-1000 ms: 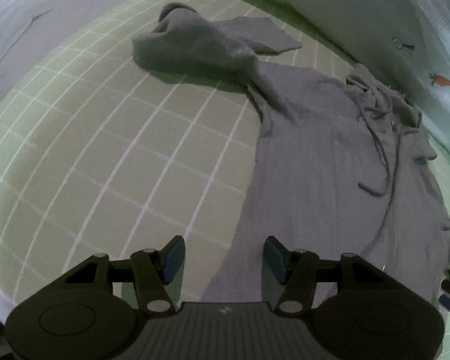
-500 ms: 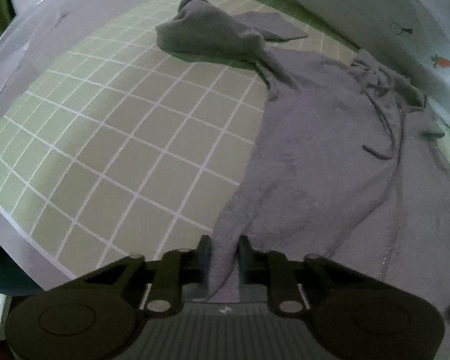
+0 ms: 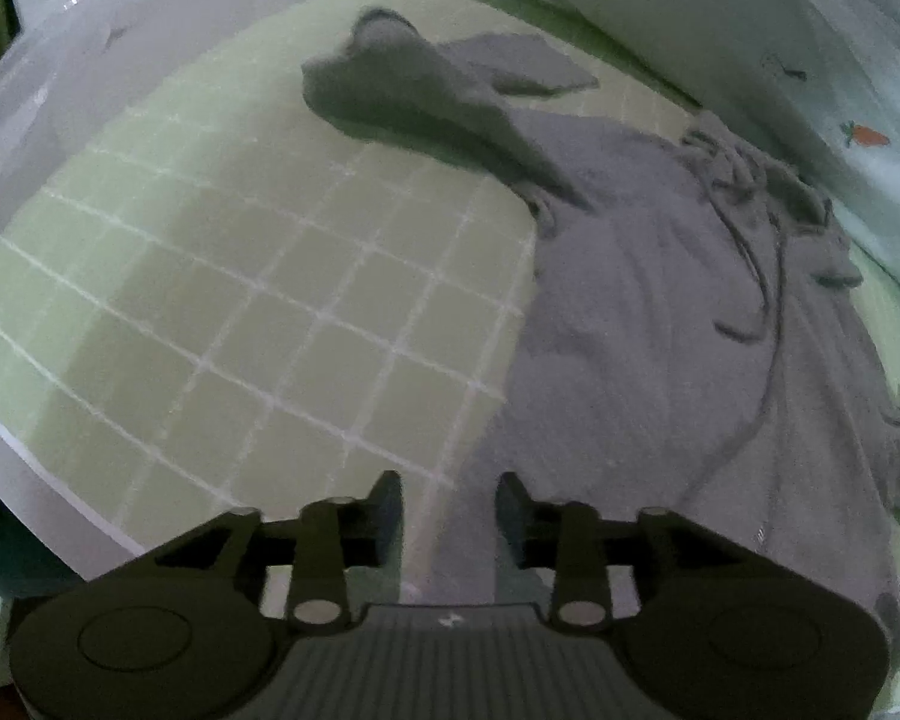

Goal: Fold clothes
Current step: 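Grasp a hoodie sleeve cuff with the left gripper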

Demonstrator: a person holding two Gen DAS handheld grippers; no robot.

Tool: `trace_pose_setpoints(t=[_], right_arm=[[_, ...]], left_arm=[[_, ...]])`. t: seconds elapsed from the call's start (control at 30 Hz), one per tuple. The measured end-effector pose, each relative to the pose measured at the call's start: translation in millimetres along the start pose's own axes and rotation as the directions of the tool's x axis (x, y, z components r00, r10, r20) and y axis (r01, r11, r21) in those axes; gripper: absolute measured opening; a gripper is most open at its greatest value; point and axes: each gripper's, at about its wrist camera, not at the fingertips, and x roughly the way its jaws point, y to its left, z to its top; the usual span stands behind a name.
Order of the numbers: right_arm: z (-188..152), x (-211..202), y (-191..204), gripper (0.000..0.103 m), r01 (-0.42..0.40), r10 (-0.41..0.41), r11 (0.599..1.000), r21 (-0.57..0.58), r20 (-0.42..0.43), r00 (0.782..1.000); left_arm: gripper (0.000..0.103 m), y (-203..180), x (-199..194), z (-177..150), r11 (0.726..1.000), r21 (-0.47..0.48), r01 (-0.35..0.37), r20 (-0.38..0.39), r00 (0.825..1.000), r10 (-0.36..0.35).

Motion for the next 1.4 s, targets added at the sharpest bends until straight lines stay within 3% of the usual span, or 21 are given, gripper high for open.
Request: trace_pose_setpoints(t=[0.13,0.27,0.57,0.67,0.77,0.93,1.1,1.2,1.27,1.33,1.4], right_arm=[[9.5,10.7,21.9,0.077,0.048,-0.047,0.998,-0.035,0.034,0.998],[21.2,28.3,55.8,0.081,0.087,-0.084,0.994,-0.061,0.053,0.995],[49.3,69.8,110.4,0.082,0.180,-0.173,0.980,-0.082,0.079,0.982],[58.2,84.2,116.2,0.082,0.231,-0.228,0.972,-0.048,0.069,0.971],[64.5,95.1,120.5,0.082,0.273,-0.272,0.962,-0.008,0.052,0.961],[66.4,107.5,128.2,0.082,0.327,-0.327,0.945,0.009,0.022,0.945],[66.5,114.7,139.7,0.082,0.372,-0.372,0.928,-0.004,0.004,0.928],[66.8,115.8,147.3,0.082,0.391,-0.391,0.920,-0.016,0.001,0.920],[65.6,116.4,151.4,0.082,0.402,-0.402,0.915,-0.028,-0.002,0.915],[64.1,118.0,154.3,0.082,0.409,-0.410,0.912,-0.037,-0.008,0.912],[63.0,120.2,157.1,0.082,0.417,-0.418,0.908,-0.040,-0.016,0.908]], left_arm=[[0.051,17.8,-9.1,30.8,1.000,0.017,-0.027,0.049,0.998,0.026],[0.059,41.8,-13.7,73.7,0.999,0.007,-0.041,0.109,0.993,0.040],[0.060,92.8,30.4,208.6,0.999,-0.011,-0.036,0.195,0.980,0.037],[0.057,104.4,61.8,257.9,0.997,-0.023,-0.069,0.168,0.983,0.071],[0.050,94.5,91.9,293.7,0.993,0.092,-0.071,0.150,0.987,0.057],[0.050,58.4,138.1,324.7,0.961,0.275,-0.013,0.095,0.995,-0.014],[0.051,30.4,164.1,331.2,0.933,0.356,0.058,0.042,0.996,-0.078],[0.052,25.2,164.7,330.0,0.925,0.378,0.042,0.069,0.995,-0.073],[0.044,23.8,163.3,327.3,0.920,0.392,0.028,0.085,0.994,-0.066],[0.009,27.1,161.3,326.3,0.918,0.394,0.036,0.093,0.993,-0.078],[0.003,30.4,159.3,325.2,0.917,0.397,0.044,0.100,0.991,-0.091]])
